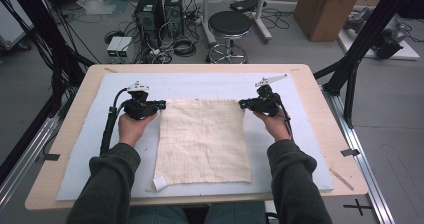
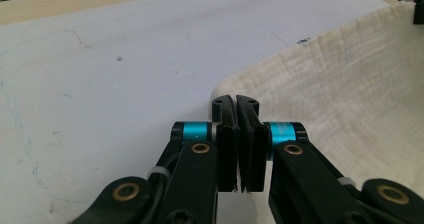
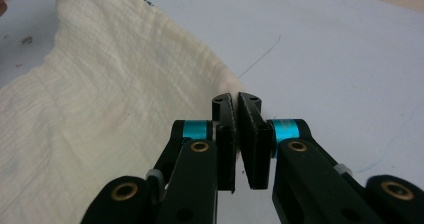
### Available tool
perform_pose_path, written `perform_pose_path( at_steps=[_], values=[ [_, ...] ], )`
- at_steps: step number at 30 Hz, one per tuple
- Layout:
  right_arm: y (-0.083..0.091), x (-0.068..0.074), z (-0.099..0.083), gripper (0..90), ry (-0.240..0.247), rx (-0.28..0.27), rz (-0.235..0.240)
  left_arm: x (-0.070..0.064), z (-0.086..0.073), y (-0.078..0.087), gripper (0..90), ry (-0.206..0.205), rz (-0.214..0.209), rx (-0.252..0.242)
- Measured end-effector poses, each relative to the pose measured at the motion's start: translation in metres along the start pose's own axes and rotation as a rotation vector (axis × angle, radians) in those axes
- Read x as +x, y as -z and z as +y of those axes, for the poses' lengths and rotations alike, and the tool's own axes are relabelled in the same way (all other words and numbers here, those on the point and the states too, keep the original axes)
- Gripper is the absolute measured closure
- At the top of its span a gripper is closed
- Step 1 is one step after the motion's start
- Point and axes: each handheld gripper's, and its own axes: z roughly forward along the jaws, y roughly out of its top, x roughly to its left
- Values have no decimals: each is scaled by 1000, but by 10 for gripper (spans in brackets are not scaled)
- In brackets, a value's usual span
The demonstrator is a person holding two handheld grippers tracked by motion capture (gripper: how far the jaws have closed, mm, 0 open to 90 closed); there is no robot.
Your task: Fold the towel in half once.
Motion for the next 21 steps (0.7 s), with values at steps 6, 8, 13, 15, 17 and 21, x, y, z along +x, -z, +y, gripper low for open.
perform_pose_path(
  at_steps=[6,8,13,15,17,21],
  values=[
    [7,4,1,856,13,-8,17,-1,-4,7,868,0,-10,-11],
    [10,5,1,856,15,-10,16,-2,-4,8,868,0,-16,-21],
    [14,8,1,857,24,-16,30,-5,-4,12,868,-17,-26,-25],
    [16,9,1,856,25,-15,32,-6,-5,13,868,-15,-31,-29],
    [18,11,1,857,27,-22,37,-7,-7,16,868,-13,-36,-33],
    [21,14,0,857,41,-30,46,-8,-9,21,868,-24,-38,-39]
  ],
)
